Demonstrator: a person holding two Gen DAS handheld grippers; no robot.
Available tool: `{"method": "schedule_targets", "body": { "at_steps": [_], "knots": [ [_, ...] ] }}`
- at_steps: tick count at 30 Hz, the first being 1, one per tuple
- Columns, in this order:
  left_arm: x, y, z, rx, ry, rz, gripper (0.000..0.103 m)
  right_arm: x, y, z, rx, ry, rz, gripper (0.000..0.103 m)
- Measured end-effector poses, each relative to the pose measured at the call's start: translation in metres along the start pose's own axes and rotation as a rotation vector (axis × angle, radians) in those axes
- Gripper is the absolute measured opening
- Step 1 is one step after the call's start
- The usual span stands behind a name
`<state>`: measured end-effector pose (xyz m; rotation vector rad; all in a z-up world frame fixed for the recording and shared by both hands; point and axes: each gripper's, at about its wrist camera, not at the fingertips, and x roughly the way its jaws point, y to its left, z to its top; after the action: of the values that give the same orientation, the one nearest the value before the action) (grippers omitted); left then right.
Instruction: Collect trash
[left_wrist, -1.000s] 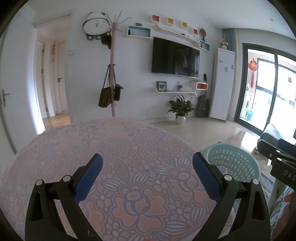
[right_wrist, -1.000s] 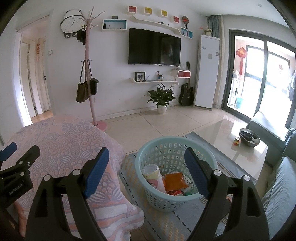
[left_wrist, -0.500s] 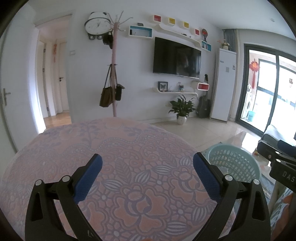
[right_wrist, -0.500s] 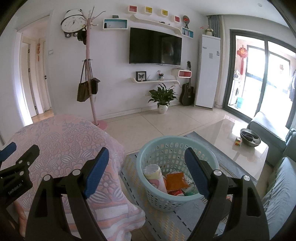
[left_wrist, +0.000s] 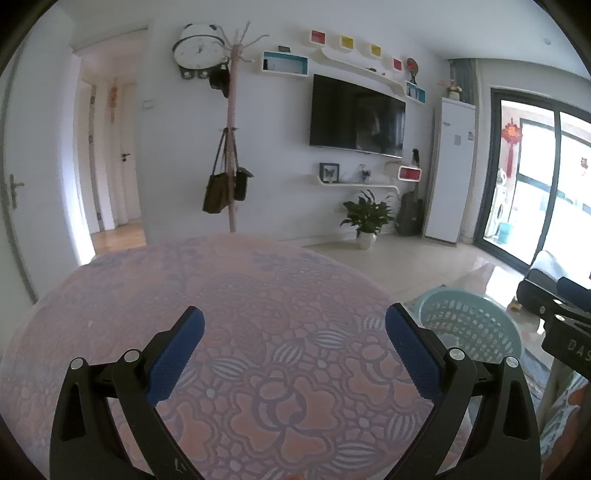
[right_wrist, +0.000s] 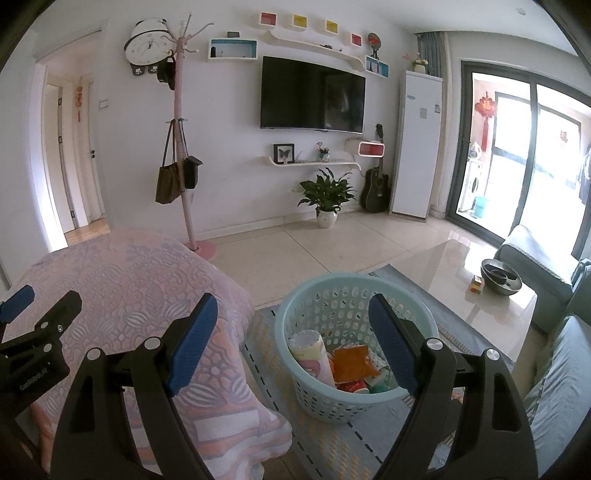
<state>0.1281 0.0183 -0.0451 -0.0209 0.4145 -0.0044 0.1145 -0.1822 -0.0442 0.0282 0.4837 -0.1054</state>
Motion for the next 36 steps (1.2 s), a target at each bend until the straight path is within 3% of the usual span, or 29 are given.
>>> {"method": "schedule_targets", "body": {
  "at_steps": [21,36],
  "knots": [
    [-0.001,0.000,0.008,0.019,0.026,0.027,0.095,-0.007,0.000,0.006,0.004,-0.005,0.008,0.080],
    [-0.062,0.039,0.023,-0.012,0.027,0.118,0.095,-0.041,0.020,0.011,-0.010,-0.034,0.067,0.081]
  ]
}}
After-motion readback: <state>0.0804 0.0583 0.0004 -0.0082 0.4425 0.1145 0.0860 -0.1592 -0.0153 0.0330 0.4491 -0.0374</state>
